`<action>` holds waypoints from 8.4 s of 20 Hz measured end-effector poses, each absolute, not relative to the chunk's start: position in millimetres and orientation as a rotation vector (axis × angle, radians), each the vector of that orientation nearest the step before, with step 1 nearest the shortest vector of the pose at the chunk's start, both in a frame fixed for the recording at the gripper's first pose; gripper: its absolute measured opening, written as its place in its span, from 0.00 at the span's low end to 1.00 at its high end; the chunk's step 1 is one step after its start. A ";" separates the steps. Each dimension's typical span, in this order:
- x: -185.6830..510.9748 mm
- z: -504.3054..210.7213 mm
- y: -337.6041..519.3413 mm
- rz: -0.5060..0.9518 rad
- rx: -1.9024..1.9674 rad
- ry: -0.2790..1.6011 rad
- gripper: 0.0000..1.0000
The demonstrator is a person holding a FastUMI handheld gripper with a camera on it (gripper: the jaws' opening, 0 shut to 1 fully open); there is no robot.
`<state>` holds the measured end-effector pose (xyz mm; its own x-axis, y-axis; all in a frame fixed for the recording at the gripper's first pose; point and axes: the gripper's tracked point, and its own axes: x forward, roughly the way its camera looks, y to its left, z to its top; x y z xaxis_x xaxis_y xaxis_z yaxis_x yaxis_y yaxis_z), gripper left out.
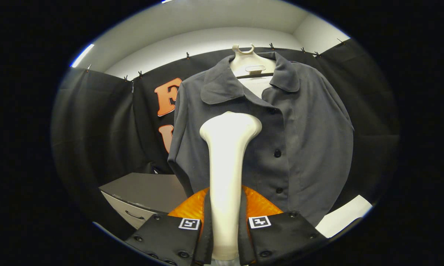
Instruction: Iron the clothes twice with a garment steamer, once on the left side and once on the right side.
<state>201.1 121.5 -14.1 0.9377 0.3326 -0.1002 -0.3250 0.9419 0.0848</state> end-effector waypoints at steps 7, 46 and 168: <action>201.1 -44.4 114.3 0.338 0.046 0.126 0.34; 147.5 -266.6 82.7 0.249 -0.009 0.486 0.35; 164.6 -237.6 -128.6 0.165 -0.029 0.595 0.35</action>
